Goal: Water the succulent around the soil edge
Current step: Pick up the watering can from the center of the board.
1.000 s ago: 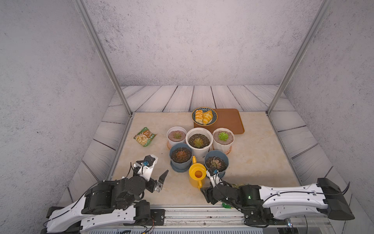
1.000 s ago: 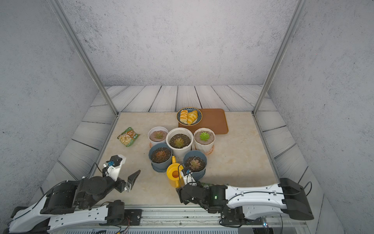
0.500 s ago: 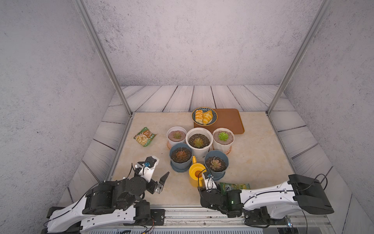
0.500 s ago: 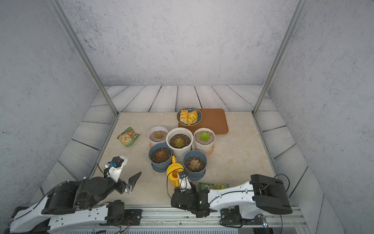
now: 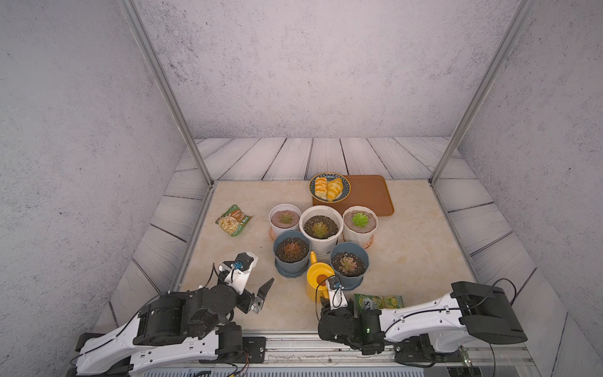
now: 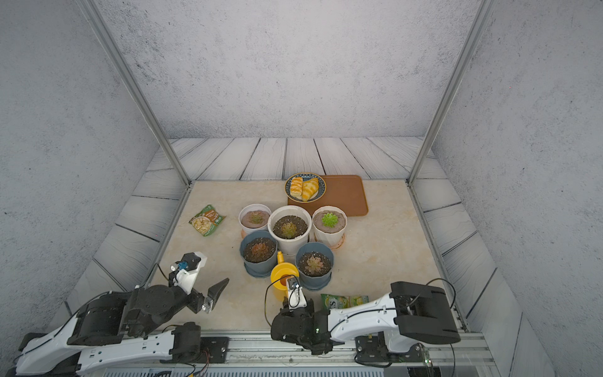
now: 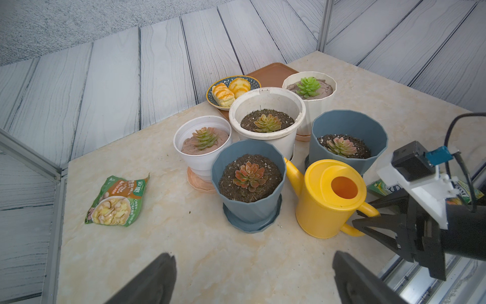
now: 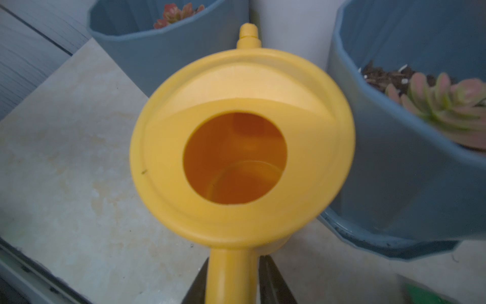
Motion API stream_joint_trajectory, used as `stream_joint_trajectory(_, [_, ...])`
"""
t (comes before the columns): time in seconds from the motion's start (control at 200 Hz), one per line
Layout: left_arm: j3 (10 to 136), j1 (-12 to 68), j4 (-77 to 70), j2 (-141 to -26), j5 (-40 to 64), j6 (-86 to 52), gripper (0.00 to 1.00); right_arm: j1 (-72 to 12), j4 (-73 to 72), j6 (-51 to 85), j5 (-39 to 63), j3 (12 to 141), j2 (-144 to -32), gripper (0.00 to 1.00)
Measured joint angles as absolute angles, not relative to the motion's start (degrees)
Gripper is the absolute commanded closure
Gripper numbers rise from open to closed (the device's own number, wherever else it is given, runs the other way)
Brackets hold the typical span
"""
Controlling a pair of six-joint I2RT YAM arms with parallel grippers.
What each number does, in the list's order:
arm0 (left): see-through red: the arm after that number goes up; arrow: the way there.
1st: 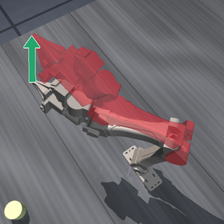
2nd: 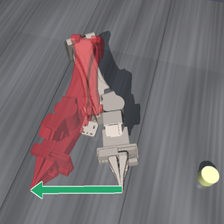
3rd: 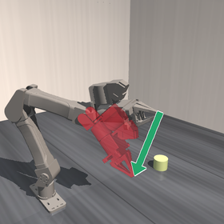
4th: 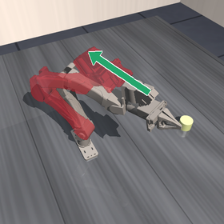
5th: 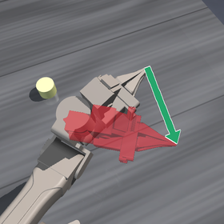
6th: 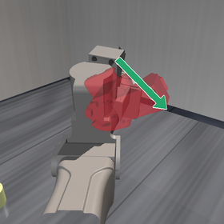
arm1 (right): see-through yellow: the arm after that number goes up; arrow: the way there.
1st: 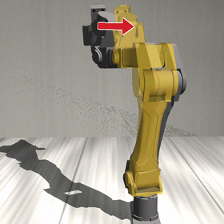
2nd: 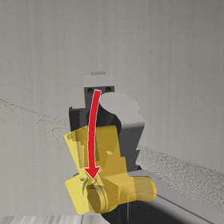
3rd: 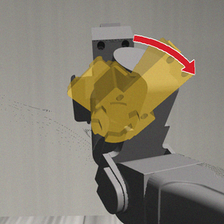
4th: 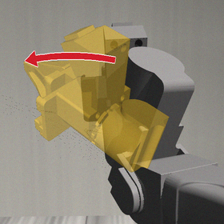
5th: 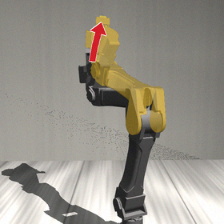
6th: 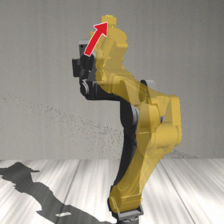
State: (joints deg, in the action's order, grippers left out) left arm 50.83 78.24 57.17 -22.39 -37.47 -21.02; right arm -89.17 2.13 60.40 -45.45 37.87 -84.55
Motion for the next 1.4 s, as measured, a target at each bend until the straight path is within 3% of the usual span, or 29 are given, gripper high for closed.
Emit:
stream_joint_trajectory(0.06, [50.8,78.2,57.2,-22.4,-37.4,-21.0,0.02,-89.4,2.0,61.1,-46.2,37.9,-84.5,0.80])
stream_joint_trajectory(0.19, [50.8,78.2,57.2,-22.4,-37.2,-21.0,0.02,-90.0,2.8,62.3,-47.1,37.8,-84.4,0.95])
stream_joint_trajectory(0.285, [50.8,78.2,57.2,-22.4,-37.2,-21.0,0.02,-90.7,3.7,62.8,-47.4,37.5,-83.7,1.00])
stream_joint_trajectory(0.766, [50.7,78.2,55.9,-22.5,-37.0,-20.8,0.02,-91.1,10.2,50.4,-47.1,39.1,-67.7,1.00])
stream_joint_trajectory(1.061, [50.7,78.2,44.8,-23.2,-39.0,-20.2,0.02,-90.5,18.7,26.7,-37.7,44.4,-55.2,1.00])
stream_joint_trajectory(1.276, [53.0,77.3,32.5,-31.5,-42.5,-15.1,0.02,-85.7,25.4,13.0,-31.1,48.4,-50.2,1.00])
stream_joint_trajectory(1.401, [59.0,71.2,28.8,-38.2,-38.5,-12.6,0.02,-81.0,27.2,7.8,-27.9,48.9,-47.6,1.00])
